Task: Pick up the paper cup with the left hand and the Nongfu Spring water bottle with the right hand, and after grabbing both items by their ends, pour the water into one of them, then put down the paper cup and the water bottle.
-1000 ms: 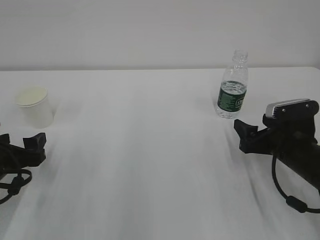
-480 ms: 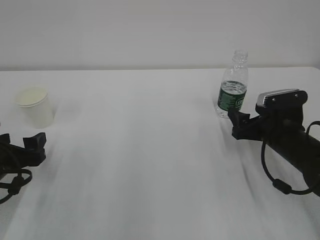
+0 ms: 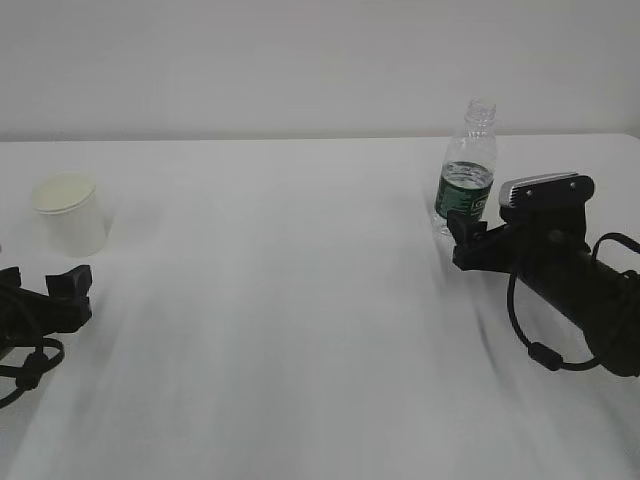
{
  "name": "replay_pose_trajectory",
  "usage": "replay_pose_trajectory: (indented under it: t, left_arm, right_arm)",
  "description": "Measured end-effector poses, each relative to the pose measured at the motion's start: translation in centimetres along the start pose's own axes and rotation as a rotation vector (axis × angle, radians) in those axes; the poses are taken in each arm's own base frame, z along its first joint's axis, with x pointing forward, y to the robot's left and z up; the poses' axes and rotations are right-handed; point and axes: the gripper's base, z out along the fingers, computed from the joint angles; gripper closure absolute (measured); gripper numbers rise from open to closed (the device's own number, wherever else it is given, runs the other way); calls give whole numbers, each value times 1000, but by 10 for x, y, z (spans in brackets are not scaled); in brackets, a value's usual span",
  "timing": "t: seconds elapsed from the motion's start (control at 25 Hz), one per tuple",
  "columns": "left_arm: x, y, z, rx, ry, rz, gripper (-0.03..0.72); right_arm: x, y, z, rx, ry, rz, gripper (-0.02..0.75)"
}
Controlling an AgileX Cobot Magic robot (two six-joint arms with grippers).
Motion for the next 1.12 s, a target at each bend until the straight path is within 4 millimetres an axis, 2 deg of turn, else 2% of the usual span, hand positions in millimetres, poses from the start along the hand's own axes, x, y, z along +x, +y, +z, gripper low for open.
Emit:
replay_pose_trajectory:
  t: [0.64, 1.12]
  left_arm:
    - [0, 0, 0, 0, 0, 0, 95]
    - [0, 0, 0, 0, 0, 0, 95]
  right_arm:
    - [16, -3, 32, 1, 5, -2, 130]
    - [3, -10, 49, 33, -26, 3, 130]
